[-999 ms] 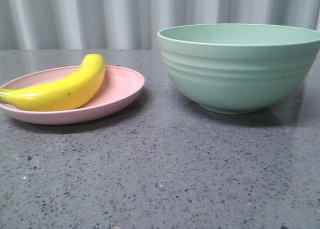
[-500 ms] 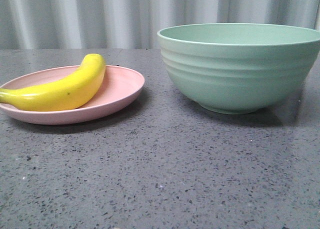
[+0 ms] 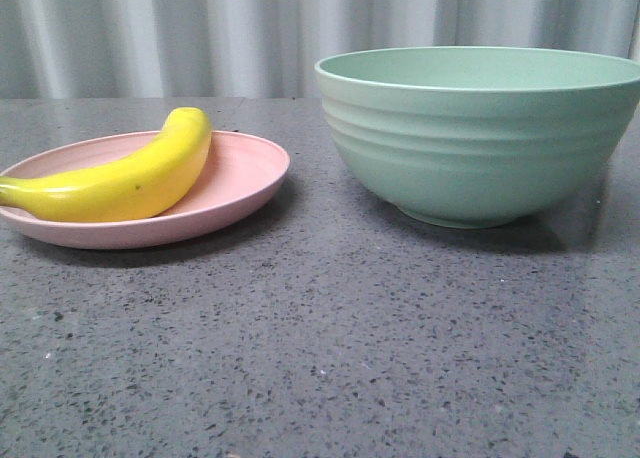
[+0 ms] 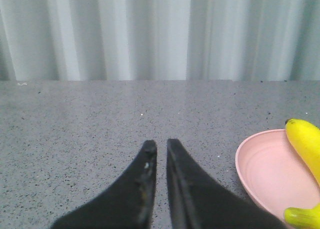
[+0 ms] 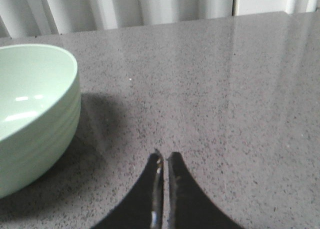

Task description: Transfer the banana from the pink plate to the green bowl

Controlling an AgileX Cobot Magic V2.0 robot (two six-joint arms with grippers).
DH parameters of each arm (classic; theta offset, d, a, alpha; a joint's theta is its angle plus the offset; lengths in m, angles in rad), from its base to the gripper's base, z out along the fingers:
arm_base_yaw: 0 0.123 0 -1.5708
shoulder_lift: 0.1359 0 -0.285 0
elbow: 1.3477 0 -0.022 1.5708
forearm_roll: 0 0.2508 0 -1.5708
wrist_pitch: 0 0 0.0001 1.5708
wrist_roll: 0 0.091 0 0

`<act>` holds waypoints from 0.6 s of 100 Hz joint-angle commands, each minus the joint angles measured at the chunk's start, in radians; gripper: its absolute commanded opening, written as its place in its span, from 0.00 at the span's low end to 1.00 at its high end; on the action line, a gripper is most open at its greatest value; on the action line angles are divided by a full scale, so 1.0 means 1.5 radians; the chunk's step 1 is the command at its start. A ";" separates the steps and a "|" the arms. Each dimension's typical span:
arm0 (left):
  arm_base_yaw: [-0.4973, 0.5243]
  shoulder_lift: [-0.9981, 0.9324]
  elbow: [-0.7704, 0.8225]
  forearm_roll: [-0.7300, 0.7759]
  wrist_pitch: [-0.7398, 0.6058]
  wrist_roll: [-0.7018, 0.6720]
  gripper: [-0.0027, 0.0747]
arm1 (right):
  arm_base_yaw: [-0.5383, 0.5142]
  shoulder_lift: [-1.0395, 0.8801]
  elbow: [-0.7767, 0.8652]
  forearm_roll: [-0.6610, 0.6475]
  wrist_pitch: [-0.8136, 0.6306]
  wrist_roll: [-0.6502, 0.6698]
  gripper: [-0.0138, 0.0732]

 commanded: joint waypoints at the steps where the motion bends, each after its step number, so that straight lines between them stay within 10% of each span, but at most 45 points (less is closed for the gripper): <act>1: 0.001 0.020 -0.026 -0.005 -0.058 0.000 0.33 | -0.004 0.015 -0.025 0.000 -0.059 -0.003 0.09; 16: 0.001 0.032 -0.026 -0.006 -0.094 0.000 0.68 | -0.004 0.015 -0.023 0.000 -0.054 -0.003 0.09; 60: -0.013 0.102 -0.162 -0.008 0.096 0.000 0.60 | -0.004 0.015 -0.023 0.000 -0.058 -0.003 0.09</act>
